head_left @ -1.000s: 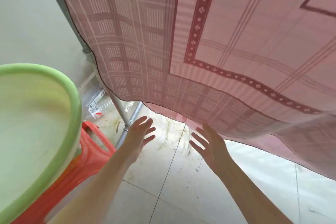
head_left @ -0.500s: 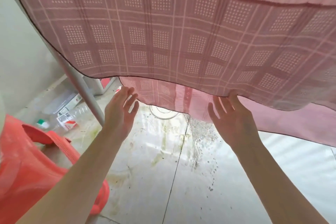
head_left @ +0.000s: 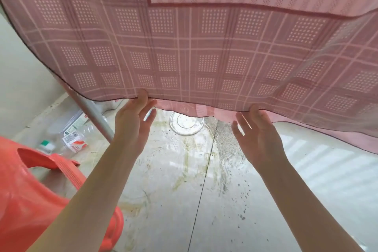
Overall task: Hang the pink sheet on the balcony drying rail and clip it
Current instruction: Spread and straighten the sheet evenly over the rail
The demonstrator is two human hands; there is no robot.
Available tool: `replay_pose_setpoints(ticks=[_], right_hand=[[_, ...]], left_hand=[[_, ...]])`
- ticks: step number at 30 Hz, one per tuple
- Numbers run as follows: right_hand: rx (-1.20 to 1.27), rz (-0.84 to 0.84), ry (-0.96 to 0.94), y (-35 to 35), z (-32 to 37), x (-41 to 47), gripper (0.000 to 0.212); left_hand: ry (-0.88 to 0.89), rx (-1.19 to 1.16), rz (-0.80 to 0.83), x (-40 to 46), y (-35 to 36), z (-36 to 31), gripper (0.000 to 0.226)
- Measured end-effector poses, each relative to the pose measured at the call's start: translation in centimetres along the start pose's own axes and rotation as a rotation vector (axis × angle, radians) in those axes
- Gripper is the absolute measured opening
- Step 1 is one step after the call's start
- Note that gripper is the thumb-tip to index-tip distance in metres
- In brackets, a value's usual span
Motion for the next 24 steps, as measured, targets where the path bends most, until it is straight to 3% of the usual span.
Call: replay_pose_setpoints(ticks=[4,9,11,13,16,18,21,24], right_hand=[[0.015,-0.07,0.039,-2.2,-0.8,0.8,0.021],[0.099,-0.159,0.065,-3.0,-0.9,2.0,0.005],[0.174,-0.167,0.086,-2.6,-1.1,2.3,0.009],[0.198,-0.165,0.095,-2.2,-1.2,2.4,0.014],[0.293,-0.143,0.088,-1.3,-1.3,2.5,0.034],[0.352,-0.129,0.081,-0.7,-1.3,2.6,0.035],[0.376,-0.115,0.094,-0.3,-1.9,2.6,0.014],[0.379,-0.076,0.126,-0.4,-3.0,2.5,0.014]], left_hand=[[-0.125,-0.017,-0.058,0.7,-0.3,3.2,0.003],[-0.278,-0.052,-0.095,1.6,1.3,5.1,0.045],[-0.297,-0.131,-0.061,2.1,2.0,5.3,0.057],[-0.296,-0.243,-0.057,2.5,2.2,5.6,0.045],[-0.268,-0.335,-0.084,2.8,2.2,5.6,0.008],[-0.244,-0.342,-0.088,2.7,2.0,5.5,0.007],[-0.205,-0.303,-0.073,1.8,0.7,5.6,0.011],[-0.179,-0.289,-0.062,1.2,-0.5,5.6,0.015]])
Point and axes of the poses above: each hand's wrist, its own x-axis towards the middle knuckle, its own y-axis out of the palm, z = x × y, the point moved 9 cm from there along x, towards the middle knuckle, and after that the axes turned 5 degrees about -x, right-handed, at the moved point
